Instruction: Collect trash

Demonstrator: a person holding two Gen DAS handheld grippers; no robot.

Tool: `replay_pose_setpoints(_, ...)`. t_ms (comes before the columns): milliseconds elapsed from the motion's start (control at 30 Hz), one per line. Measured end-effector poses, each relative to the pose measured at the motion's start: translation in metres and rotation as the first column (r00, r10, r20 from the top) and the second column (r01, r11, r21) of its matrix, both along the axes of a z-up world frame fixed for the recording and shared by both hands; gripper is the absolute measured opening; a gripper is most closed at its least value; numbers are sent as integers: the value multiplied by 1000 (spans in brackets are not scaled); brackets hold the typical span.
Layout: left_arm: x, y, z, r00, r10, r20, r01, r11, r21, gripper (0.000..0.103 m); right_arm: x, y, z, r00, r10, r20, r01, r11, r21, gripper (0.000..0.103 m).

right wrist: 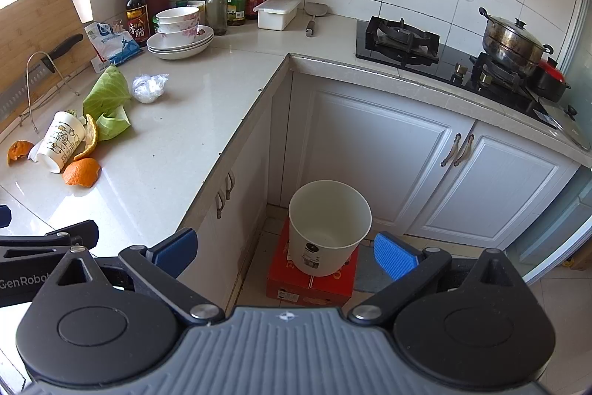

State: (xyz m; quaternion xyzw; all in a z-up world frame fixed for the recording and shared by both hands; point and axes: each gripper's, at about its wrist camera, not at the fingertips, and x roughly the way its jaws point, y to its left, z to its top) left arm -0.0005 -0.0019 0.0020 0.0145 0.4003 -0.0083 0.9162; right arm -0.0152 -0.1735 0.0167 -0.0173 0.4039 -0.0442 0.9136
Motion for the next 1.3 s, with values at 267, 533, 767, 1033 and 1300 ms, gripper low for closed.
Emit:
replay_pose_setpoints(267,0,0,0,1000,0,0,0,1000,-1,102,0,0,0,1000,0,1,0,1000,0,103)
replay_pose_setpoints(533,1,-1,1,1000,0,-1,0,1000,-2,102,0,1,0,1000,-1,3,1,1000,-1,103)
replay_pose_setpoints(767,0,-1,1,1000,0,0,0,1000,-2,102,1,1,1,1000,0,3,0,1000,-2,103)
replay_pose_setpoints(1033,0,-1,1,1000,0,0,0,1000,-2,102,0,1,1,1000,-1,4,1,1000,-2,103)
replay_pose_setpoints(1300,1,-1,2,1000,6,0,-6,1000,-5,102,2,1,2,1000,4,5,-4,1000,-3,103)
